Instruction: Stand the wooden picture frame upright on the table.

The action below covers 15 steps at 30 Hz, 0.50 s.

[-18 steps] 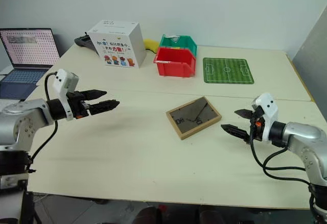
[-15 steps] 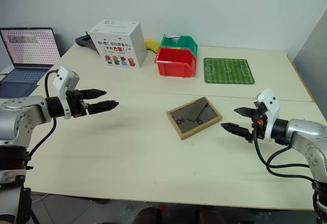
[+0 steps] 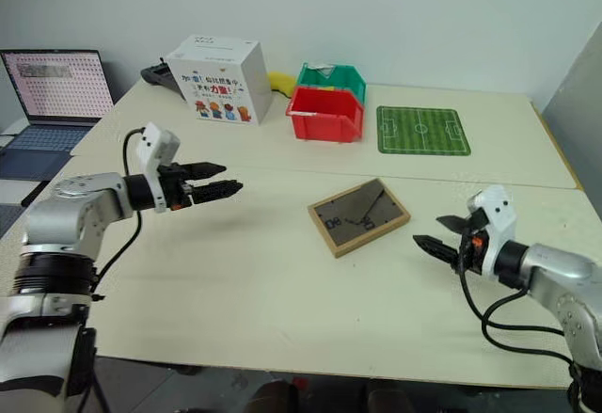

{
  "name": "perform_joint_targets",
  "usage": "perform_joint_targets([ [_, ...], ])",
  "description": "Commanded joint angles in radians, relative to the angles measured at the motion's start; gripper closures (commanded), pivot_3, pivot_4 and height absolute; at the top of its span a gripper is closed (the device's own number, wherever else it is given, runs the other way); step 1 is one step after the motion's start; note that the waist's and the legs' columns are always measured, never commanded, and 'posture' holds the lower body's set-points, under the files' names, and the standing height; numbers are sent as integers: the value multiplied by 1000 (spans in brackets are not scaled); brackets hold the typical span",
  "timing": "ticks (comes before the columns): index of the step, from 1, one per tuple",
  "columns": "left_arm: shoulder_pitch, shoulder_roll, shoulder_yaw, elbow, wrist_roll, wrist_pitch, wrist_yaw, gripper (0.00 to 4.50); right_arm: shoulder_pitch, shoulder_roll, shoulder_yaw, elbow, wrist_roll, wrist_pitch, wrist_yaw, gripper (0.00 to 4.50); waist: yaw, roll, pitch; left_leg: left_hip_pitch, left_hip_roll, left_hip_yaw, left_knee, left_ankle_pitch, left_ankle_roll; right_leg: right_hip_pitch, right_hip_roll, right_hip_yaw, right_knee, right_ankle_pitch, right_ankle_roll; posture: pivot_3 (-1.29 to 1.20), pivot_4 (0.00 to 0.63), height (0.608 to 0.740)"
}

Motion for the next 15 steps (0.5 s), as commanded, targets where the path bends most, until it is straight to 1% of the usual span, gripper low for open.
perform_joint_targets([
  [1,-84,-76,-33,110,74,-109,67,1845,-12,67,23,-65,-56,11,-153,2021,0,0,0,0,0,0,1,0,0,0,0,0,0,0,0,0,150,740],
  [4,-156,-161,-57,220,131,-183,135,2553,-22,149,61,-83,-106,23,-270,2782,1,0,0,-1,0,-1,1,0,0,0,0,0,1,0,0,0,150,740],
  [7,-216,-246,-78,336,169,-242,161,3166,-9,214,116,-81,-166,8,-343,3486,1,0,0,-1,-1,0,0,0,0,0,0,0,0,0,0,0,150,740],
  [11,-278,-337,-89,485,201,-312,162,3951,-23,279,167,-52,-222,2,-409,4376,1,0,0,-1,-1,1,0,0,0,-1,0,-1,-1,0,0,0,150,740],
  [12,-292,-354,-90,519,209,-328,159,4193,-30,296,184,-46,-235,3,-420,4500,0,0,0,-1,-1,1,0,0,0,-1,0,-1,-1,0,0,0,150,740],
  [13,-307,-373,-89,551,216,-341,159,4487,-38,312,201,-40,-242,5,-426,4500,-2,0,0,-1,-1,1,0,0,0,-1,0,-1,0,0,0,0,150,740],
  [15,-334,-410,-92,596,223,-344,134,4487,-56,339,233,-14,-263,-4,-432,4500,-4,0,0,-1,-1,1,0,0,0,-1,0,-1,0,0,0,0,150,740],
])
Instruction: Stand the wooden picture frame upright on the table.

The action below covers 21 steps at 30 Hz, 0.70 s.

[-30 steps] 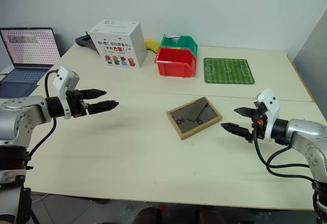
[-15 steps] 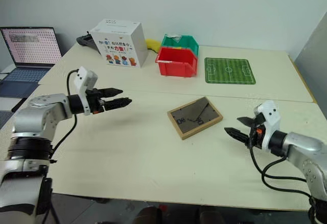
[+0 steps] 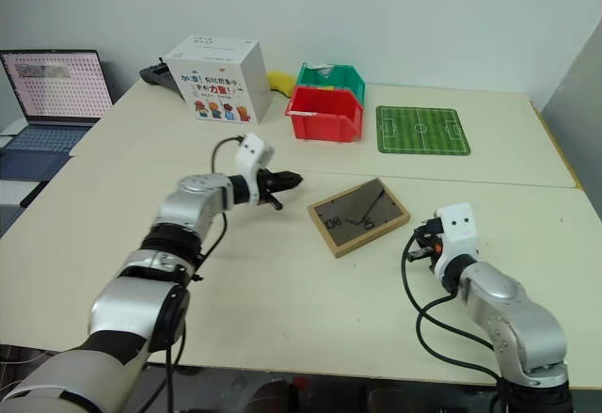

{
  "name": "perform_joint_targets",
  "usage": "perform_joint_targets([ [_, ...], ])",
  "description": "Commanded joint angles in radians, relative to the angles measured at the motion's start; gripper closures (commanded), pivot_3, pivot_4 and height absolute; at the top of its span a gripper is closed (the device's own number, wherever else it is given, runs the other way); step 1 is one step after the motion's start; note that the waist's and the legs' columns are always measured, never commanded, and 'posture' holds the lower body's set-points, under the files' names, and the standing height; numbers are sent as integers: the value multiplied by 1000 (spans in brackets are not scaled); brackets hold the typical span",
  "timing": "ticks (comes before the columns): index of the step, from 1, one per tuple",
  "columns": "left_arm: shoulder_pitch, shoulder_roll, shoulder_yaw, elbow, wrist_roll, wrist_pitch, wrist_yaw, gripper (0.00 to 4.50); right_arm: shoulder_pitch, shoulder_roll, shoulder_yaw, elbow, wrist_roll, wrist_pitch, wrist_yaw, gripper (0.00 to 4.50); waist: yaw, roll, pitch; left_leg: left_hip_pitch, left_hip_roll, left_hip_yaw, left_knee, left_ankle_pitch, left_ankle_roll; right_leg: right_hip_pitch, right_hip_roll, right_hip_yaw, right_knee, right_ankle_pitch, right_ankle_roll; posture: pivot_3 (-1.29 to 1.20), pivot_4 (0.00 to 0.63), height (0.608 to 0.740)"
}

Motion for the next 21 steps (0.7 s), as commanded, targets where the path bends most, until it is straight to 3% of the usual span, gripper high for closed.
perform_joint_targets([
  [1,-73,-41,3,71,16,-34,-27,4487,-42,36,52,29,-43,-29,-19,4500,0,0,0,0,0,0,0,0,0,0,0,0,0,0,0,0,150,740],
  [8,-79,-58,-26,101,65,-16,-97,4487,-150,70,135,198,-90,-85,41,4500,-1,0,0,0,0,0,0,0,0,0,0,0,1,0,0,0,150,740],
  [14,34,-30,-53,-52,68,56,-187,4487,-255,79,168,370,-131,-180,128,4500,-3,0,0,1,0,0,0,0,0,-1,0,0,2,0,0,0,150,740],
  [21,271,40,-50,-553,-15,336,-207,4487,-295,91,188,399,-134,-198,202,4500,-4,0,0,0,2,0,0,1,-1,-6,0,4,7,0,0,0,150,740],
])
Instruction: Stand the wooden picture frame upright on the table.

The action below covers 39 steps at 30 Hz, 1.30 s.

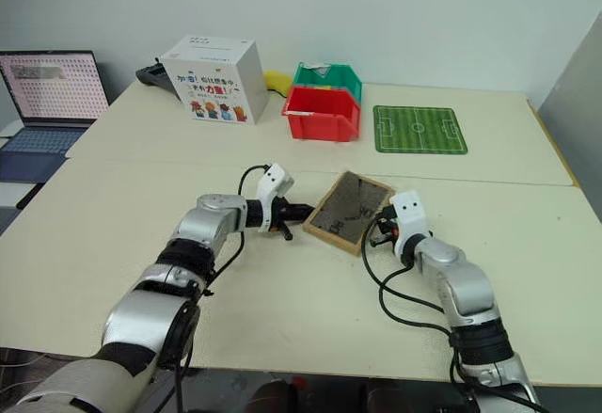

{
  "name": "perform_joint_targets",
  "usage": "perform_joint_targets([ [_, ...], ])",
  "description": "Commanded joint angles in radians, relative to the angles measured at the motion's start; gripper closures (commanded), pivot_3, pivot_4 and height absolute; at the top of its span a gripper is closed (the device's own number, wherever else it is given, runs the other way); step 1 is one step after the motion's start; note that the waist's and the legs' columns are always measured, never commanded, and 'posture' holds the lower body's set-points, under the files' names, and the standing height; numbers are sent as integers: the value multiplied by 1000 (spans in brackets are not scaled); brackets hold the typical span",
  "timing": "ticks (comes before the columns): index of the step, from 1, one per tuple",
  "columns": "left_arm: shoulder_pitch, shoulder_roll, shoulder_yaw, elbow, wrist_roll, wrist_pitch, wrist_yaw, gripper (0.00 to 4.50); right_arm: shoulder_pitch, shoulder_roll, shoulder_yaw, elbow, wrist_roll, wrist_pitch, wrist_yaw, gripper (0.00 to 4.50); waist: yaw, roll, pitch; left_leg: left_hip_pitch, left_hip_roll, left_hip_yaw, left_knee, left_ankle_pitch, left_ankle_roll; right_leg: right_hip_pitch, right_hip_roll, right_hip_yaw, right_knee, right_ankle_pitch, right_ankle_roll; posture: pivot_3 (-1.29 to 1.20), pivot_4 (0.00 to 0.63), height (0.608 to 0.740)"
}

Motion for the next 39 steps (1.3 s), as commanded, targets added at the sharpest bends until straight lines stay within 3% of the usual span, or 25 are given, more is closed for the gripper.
perform_joint_targets([
  [1,94,18,-10,-275,-59,144,-10,4487,-28,13,24,-40,13,-30,62,4500,1,0,0,0,0,0,0,0,0,-1,0,1,2,0,0,0,150,740],
  [9,293,58,41,-688,-146,392,97,4487,0,-45,141,-94,11,-26,240,4500,1,0,0,-1,0,1,1,0,1,-6,0,3,7,0,0,0,150,740],
  [13,424,125,83,-933,-215,538,124,4487,32,-154,184,-150,-12,-18,318,4500,3,0,0,-2,0,1,1,0,1,-7,0,4,6,0,0,0,150,740],
  [16,482,192,112,-1012,-257,590,129,4487,54,-250,184,-160,-46,-42,356,4500,3,0,0,-2,0,0,1,0,1,-7,-1,4,6,0,0,0,150,740],
  [21,470,297,111,-937,-255,541,116,4487,46,-370,141,-98,-82,-78,393,4500,5,-1,0,0,-1,0,1,0,1,-5,0,3,7,0,0,0,150,740],
  [24,408,305,74,-847,-236,478,119,4487,18,-383,132,-56,-95,-102,395,4500,7,-1,-1,0,-1,0,1,0,1,-5,0,3,6,0,0,0,150,740],
  [32,228,170,-37,-576,-166,308,159,4487,-38,-236,145,-36,-106,-67,322,4500,3,-2,-1,-1,-1,1,1,0,1,-6,0,3,6,0,0,0,150,740],
  [39,243,156,-53,-604,-173,309,152,4487,-37,-179,173,-69,-130,-52,309,4500,-3,-2,-1,-1,1,1,1,1,1,-7,1,4,7,0,0,0,150,740],
])
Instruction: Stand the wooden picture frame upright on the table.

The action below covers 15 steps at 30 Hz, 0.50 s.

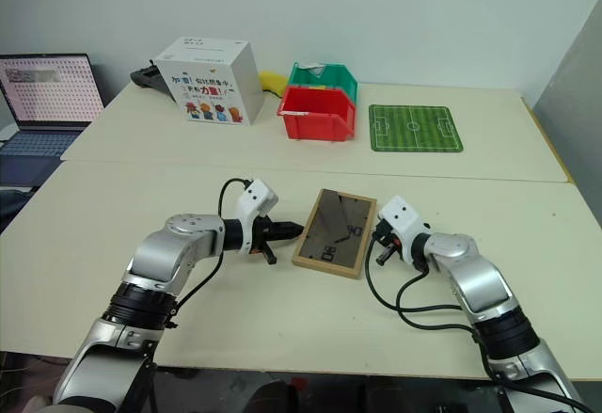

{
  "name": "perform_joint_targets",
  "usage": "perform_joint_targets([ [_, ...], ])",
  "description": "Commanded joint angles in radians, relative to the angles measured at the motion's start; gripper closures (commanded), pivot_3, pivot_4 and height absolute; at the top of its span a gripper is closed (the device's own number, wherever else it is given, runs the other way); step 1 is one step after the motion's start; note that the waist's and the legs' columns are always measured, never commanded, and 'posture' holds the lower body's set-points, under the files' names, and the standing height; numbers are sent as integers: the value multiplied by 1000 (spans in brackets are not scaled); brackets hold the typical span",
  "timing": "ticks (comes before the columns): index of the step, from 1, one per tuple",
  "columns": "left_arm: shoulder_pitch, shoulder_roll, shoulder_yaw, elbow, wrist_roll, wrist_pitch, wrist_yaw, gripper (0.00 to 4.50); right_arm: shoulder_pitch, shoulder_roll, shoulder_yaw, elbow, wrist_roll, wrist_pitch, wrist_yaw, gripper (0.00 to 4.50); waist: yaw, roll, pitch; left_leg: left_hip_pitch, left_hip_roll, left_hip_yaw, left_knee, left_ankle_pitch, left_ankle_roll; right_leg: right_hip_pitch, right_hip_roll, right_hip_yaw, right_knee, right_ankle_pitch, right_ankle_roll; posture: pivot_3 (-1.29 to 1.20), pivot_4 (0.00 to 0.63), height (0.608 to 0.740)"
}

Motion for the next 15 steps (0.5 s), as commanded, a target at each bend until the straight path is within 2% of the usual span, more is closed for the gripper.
perform_joint_targets([
  [1,16,19,9,-76,-13,5,-3,4487,-13,25,27,-36,-14,-3,2,4500,0,0,0,0,0,0,0,0,0,0,0,0,0,0,0,0,150,740],
  [15,224,117,102,-449,-120,211,44,4487,-63,77,161,-52,-119,-77,50,4500,-12,0,0,0,1,-1,0,0,0,0,1,0,0,0,0,0,150,740],
])
